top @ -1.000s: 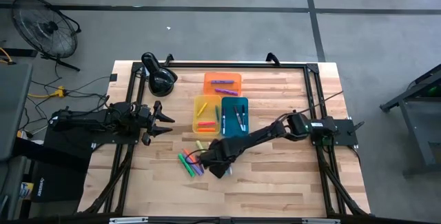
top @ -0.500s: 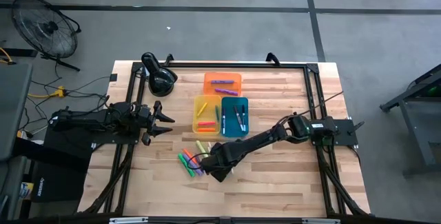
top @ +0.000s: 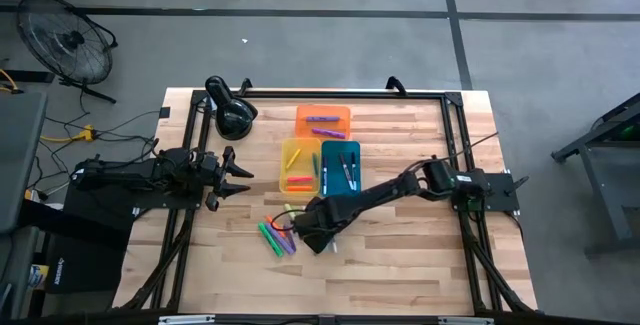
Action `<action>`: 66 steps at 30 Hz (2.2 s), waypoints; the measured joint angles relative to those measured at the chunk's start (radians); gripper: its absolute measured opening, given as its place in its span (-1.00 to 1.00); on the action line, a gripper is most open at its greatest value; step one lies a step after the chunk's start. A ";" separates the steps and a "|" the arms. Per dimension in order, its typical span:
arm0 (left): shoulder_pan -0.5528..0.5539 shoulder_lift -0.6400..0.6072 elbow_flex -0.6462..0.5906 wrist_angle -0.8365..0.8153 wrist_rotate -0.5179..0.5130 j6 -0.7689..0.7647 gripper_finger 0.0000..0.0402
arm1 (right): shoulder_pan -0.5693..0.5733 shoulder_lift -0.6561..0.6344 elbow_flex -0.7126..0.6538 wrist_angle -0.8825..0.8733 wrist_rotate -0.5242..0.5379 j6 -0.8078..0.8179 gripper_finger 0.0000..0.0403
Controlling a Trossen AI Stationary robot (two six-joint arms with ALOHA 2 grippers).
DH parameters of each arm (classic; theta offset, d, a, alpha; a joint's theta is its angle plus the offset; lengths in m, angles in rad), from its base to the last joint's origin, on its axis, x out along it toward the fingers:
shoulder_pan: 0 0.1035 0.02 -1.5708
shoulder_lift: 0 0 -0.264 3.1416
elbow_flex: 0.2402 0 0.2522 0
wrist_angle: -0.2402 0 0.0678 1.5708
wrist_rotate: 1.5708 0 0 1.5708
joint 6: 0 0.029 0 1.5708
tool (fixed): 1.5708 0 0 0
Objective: Pick & Place Markers
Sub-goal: Put the blue marker pen into the blue bin
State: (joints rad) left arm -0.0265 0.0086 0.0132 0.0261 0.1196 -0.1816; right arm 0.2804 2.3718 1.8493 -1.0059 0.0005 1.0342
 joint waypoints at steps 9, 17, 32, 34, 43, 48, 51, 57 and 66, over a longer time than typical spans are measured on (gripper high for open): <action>0.000 0.000 0.000 0.000 0.000 0.000 -0.16 | 0.027 -0.002 -0.008 -0.009 0.008 0.039 -0.10; 0.000 0.000 0.000 0.000 0.000 0.000 -0.16 | 0.048 -0.002 -0.008 -0.021 0.009 0.068 -0.10; 0.000 0.000 0.000 0.000 0.000 0.000 -0.16 | 0.040 -0.002 -0.008 -0.027 -0.034 0.064 -0.23; 0.000 0.000 0.000 0.000 0.000 0.000 -0.16 | 0.036 -0.002 -0.008 -0.026 -0.038 0.059 -0.27; 0.000 0.000 0.000 0.000 0.000 0.000 -0.16 | 0.036 -0.002 -0.008 -0.025 -0.041 0.056 -0.37; 0.000 0.000 0.000 0.000 0.000 0.000 -0.16 | 0.038 -0.002 -0.008 -0.026 -0.043 0.035 -0.38; 0.000 0.000 0.000 0.000 0.000 0.000 -0.16 | 0.039 -0.002 -0.008 -0.026 -0.043 0.017 -0.38; 0.000 0.000 0.000 0.000 0.000 0.000 -0.16 | 0.041 -0.002 -0.008 -0.027 -0.043 -0.032 -0.48; 0.000 0.000 0.000 0.000 0.000 0.000 -0.16 | 0.045 -0.003 -0.008 -0.039 -0.051 -0.118 -0.91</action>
State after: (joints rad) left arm -0.0265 0.0086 0.0132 0.0261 0.1196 -0.1814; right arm 0.3250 2.3688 1.8408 -1.0449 -0.0502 0.9158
